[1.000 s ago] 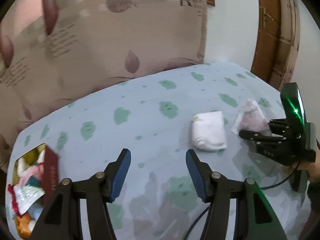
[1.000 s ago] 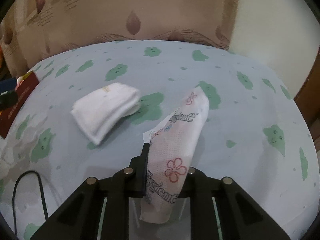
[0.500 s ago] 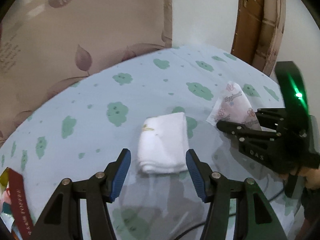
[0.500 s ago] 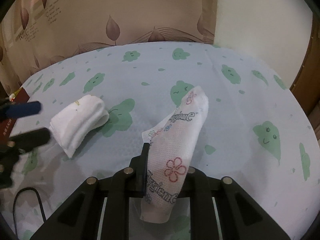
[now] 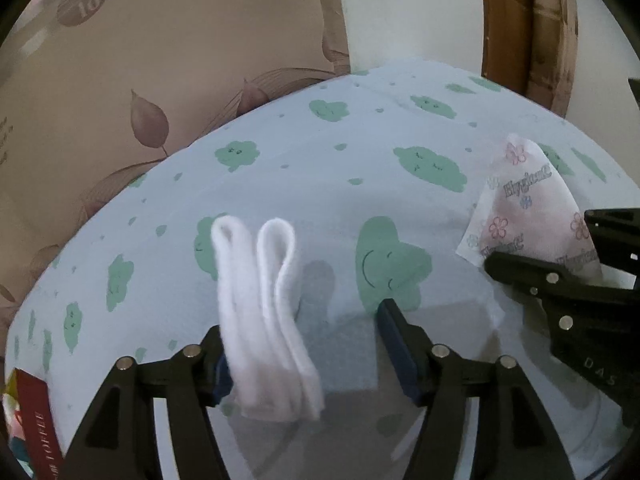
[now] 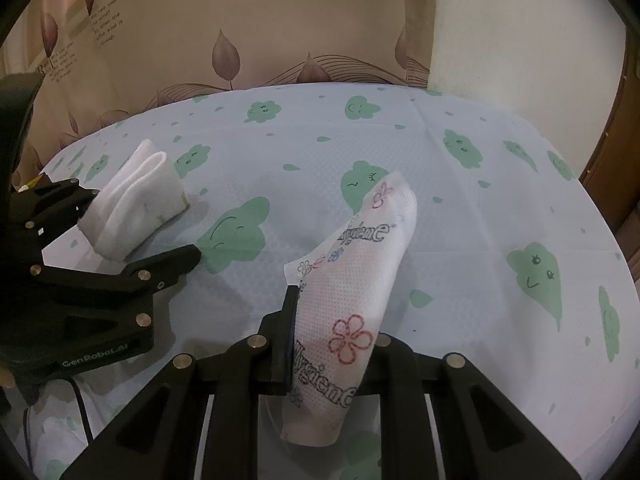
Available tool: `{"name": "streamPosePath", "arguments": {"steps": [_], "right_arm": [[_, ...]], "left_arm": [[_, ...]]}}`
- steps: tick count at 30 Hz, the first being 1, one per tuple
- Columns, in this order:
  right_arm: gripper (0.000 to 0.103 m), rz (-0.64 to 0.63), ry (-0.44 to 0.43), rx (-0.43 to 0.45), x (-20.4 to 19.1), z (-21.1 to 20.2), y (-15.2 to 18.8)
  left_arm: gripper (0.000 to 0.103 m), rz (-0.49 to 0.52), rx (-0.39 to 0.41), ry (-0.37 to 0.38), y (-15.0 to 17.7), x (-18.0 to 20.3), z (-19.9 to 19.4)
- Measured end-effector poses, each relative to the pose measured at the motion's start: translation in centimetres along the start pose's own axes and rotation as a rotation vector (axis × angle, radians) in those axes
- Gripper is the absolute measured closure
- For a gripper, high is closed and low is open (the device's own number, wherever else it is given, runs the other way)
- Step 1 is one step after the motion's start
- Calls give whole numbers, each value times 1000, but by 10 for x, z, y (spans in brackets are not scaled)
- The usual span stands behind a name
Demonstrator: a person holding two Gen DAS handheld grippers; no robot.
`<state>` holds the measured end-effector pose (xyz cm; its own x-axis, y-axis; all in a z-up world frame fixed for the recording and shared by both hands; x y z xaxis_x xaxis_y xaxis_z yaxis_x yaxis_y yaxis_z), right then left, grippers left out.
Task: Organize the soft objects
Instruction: 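Carry the folded white sock into the tin box and open the left tool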
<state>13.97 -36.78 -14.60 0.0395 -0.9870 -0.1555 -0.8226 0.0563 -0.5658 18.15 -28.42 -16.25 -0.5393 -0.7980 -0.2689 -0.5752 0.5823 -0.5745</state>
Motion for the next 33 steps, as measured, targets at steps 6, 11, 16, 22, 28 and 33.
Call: {"name": "streamPosePath", "arguments": {"steps": [6, 11, 16, 22, 28, 33], "right_arm": [[87, -5, 5, 0, 0, 0, 0], [87, -7, 8, -1, 0, 0, 0], [87, -13, 17, -3, 0, 0, 0], [87, -21, 29, -4, -2, 1, 0], [87, -27, 37, -5, -2, 0, 0], [87, -33, 47, -6, -3, 0, 1]], "left_arm": [[82, -25, 27, -35, 0, -9, -1], [86, -55, 34, -47, 0, -22, -5], [86, -62, 39, -54, 2, -28, -18], [86, -65, 39, -82, 14, -42, -45], [86, -104, 35, -118, 41, -83, -83], [86, -171, 27, -149, 60, -121, -110]]}}
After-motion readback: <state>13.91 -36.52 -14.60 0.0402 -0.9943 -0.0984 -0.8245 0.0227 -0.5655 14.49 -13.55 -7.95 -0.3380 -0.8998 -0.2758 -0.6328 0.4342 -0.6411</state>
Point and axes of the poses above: each gripper's, at about its wrist camera, not at the fingertips, and z roughly the way its jaws point, x to its right, y to its underside, the point moved 9 cm from there along z, roughly the way its jaws point, and after that the axes turned 7 degrees about -y, right-handed, at the moved point
